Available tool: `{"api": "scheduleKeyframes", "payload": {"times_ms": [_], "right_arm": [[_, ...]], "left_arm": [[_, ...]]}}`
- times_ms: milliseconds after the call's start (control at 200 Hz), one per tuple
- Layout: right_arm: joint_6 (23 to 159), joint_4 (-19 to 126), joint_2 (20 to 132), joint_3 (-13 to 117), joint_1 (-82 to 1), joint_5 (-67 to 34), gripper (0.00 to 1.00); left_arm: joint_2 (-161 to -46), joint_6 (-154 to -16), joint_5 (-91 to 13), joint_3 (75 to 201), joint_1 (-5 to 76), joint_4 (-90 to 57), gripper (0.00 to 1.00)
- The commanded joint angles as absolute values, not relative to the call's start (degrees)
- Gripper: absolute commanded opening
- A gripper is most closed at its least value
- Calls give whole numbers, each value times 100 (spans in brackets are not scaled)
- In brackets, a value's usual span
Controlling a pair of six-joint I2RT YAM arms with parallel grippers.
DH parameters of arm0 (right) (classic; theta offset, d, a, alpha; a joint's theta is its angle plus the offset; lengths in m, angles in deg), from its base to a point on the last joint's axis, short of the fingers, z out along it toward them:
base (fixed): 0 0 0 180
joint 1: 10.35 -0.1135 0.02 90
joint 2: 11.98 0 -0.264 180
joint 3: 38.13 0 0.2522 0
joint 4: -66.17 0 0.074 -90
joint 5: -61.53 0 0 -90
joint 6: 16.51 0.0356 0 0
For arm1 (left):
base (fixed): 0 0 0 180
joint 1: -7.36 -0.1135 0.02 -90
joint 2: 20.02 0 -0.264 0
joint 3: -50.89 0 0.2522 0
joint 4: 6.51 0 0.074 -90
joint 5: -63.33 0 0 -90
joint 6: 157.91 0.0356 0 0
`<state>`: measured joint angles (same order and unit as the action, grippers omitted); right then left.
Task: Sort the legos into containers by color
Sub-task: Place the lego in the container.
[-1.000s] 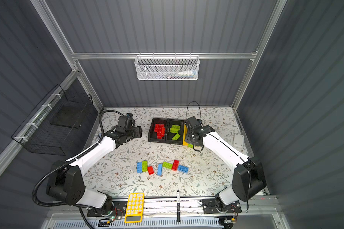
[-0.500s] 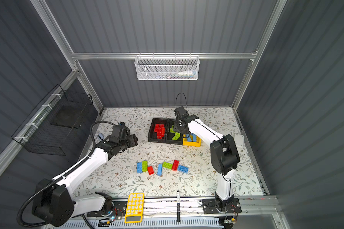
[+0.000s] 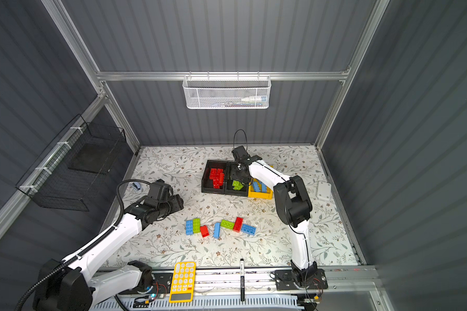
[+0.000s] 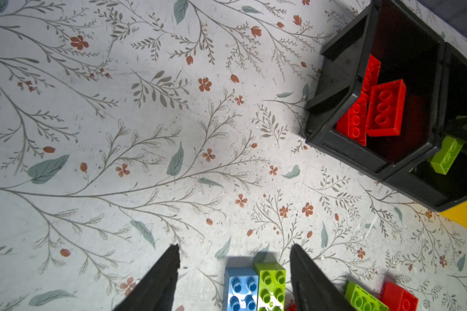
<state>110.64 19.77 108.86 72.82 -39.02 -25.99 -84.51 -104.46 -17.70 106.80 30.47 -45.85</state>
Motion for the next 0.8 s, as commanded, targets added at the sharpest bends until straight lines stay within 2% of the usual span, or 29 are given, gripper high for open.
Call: {"api": "scheduleKeyframes", "payload": {"times_ms": [0, 235, 795], "right_arm": [[11115, 1949, 10977, 7415, -3920, -2426, 40], [11129, 1931, 10932, 7416, -3915, -2372, 53], [10989, 1955, 9918, 6871, -3425, -2581, 54]], "left_arm": [[-8370, -10599, -1809, 10583, 3130, -4715, 68], [-8473, -10798, -1740, 10449, 3433, -4659, 69], [-8436, -11474, -1759, 9720, 4075, -4515, 70]]}}
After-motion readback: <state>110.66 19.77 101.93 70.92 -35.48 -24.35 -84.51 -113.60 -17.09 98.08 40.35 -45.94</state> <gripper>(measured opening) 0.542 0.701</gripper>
